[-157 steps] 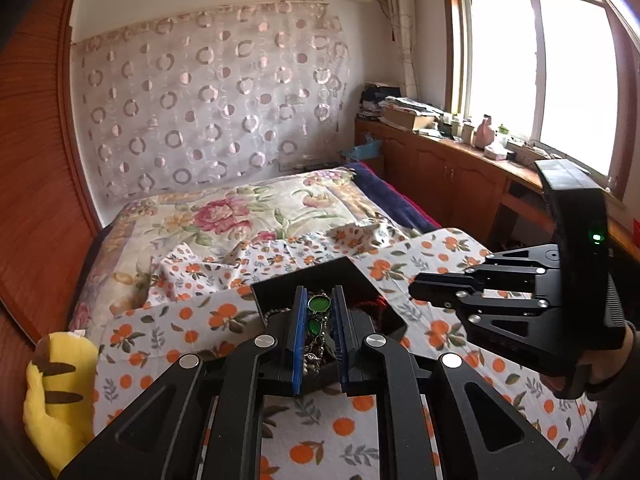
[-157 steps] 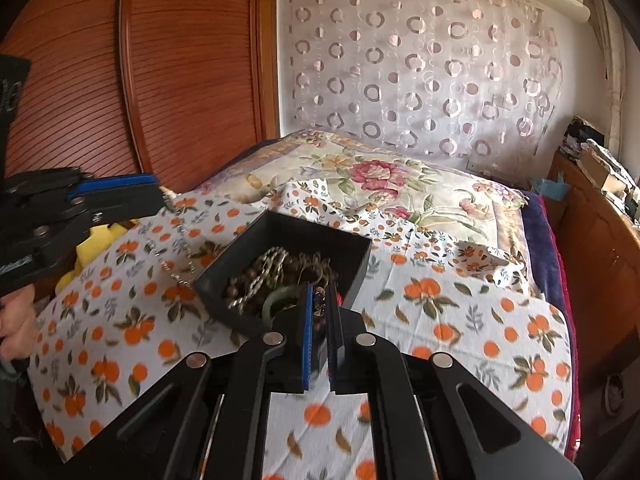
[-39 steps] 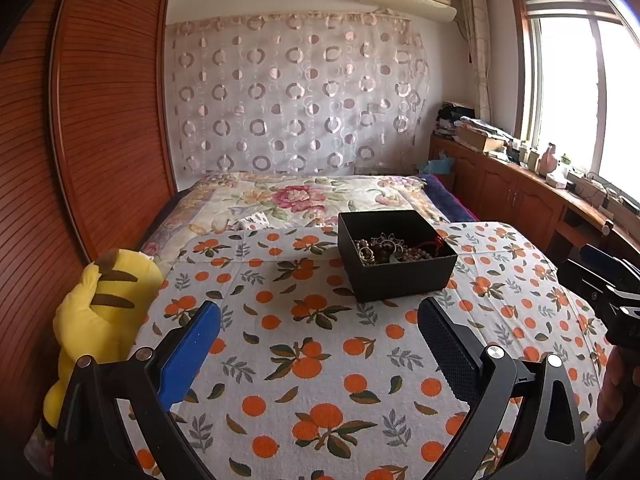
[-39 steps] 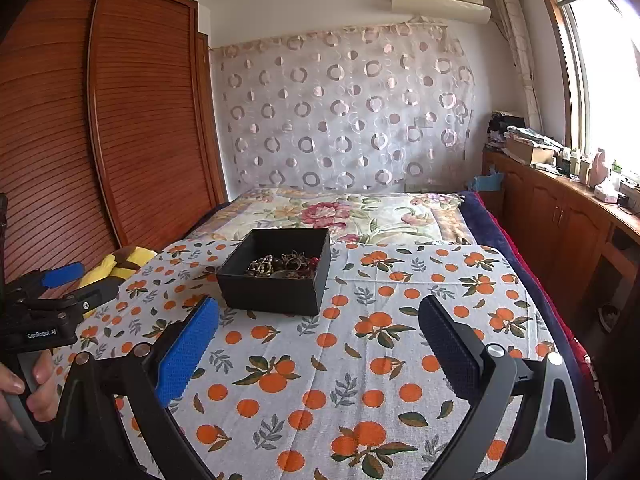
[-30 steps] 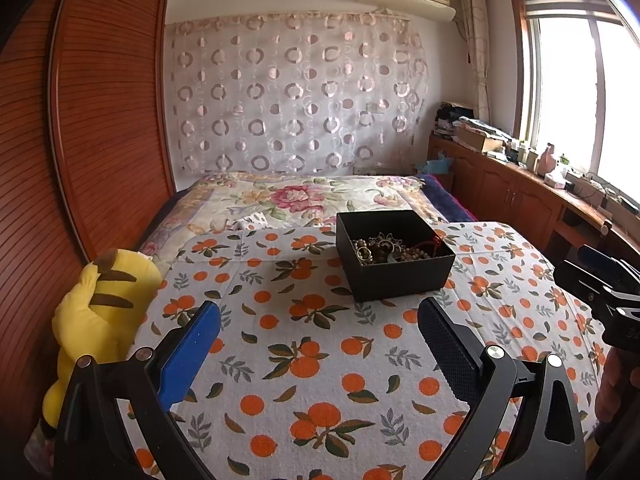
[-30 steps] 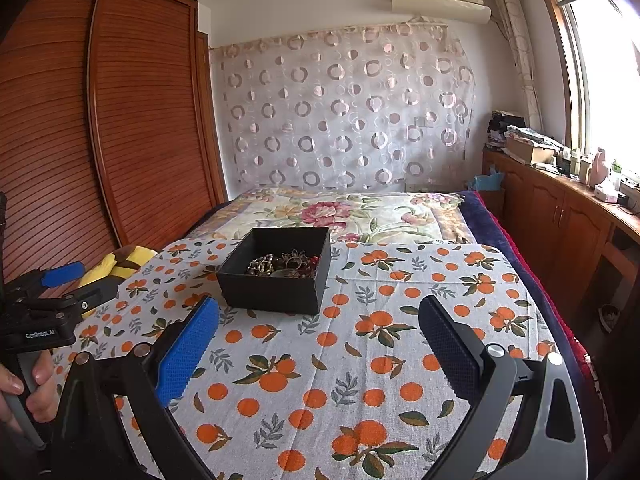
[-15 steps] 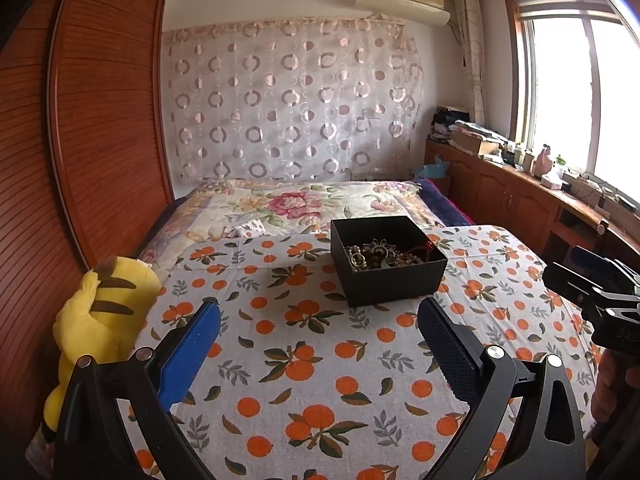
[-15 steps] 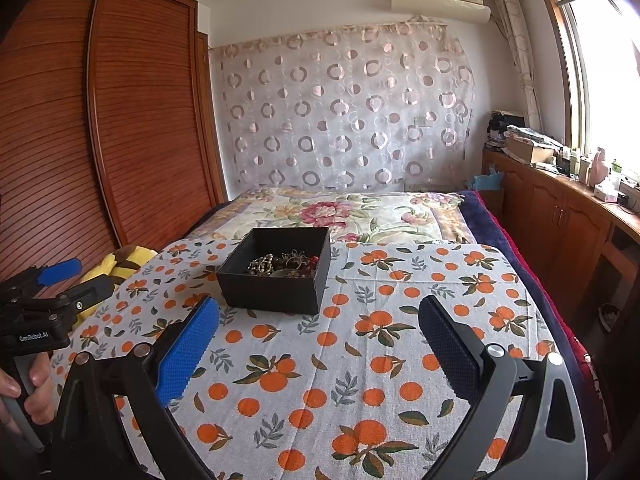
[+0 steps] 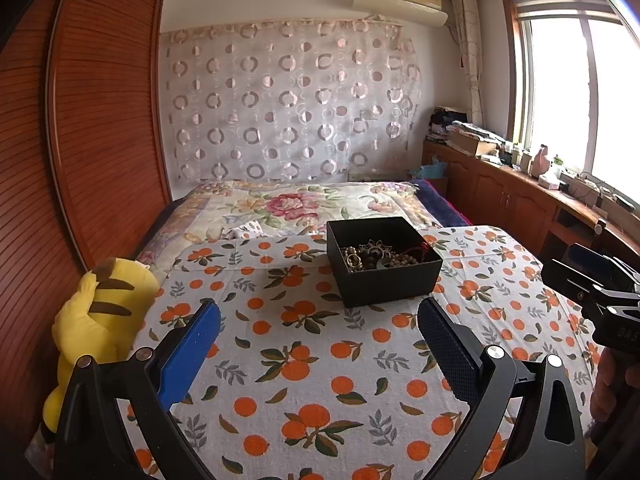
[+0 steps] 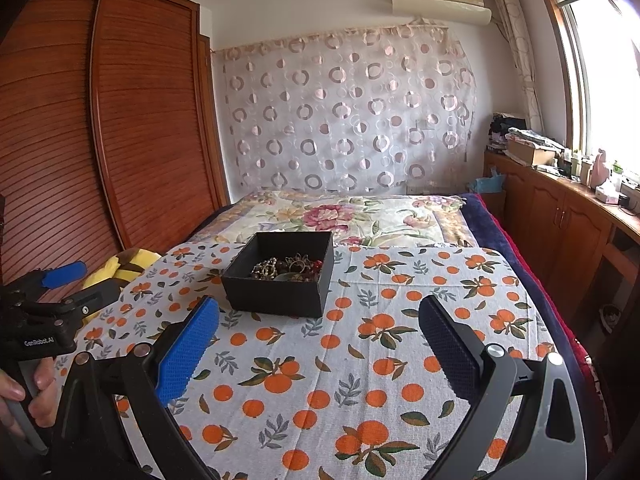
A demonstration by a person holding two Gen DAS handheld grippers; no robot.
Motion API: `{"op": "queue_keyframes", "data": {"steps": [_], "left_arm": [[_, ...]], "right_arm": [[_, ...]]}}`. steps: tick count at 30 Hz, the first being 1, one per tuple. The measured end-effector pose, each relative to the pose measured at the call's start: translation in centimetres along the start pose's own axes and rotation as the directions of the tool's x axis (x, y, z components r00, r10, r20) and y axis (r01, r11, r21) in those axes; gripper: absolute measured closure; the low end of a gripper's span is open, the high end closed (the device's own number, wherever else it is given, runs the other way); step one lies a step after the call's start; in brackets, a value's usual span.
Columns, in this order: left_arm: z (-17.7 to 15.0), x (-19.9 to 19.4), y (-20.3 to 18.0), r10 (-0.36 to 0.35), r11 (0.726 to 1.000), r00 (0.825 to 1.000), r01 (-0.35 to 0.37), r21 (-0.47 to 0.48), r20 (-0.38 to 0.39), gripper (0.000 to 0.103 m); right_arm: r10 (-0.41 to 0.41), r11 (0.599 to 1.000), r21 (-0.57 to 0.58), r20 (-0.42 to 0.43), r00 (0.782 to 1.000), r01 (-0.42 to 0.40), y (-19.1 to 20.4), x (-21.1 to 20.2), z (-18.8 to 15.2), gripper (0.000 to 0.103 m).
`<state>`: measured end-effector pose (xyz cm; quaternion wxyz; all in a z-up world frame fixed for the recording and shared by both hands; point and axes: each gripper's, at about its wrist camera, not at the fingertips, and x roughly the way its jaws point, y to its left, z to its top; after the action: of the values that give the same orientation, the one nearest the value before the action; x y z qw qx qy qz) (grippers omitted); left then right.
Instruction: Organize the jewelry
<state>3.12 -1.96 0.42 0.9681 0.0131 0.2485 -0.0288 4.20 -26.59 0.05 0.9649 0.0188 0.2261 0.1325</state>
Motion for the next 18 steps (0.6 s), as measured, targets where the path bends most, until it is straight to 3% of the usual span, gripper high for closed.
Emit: {"op": "queue_keyframes", "data": {"steps": [18], "left_arm": [[-0.03, 0.04, 0.10, 0.004, 1.000, 1.000, -0.004, -0.002, 0.000, 0.008]], "right_arm": [[0.000, 1.000, -0.001, 0.000, 1.000, 0.000, 0.11, -0.04, 0.11, 0.002]]}}
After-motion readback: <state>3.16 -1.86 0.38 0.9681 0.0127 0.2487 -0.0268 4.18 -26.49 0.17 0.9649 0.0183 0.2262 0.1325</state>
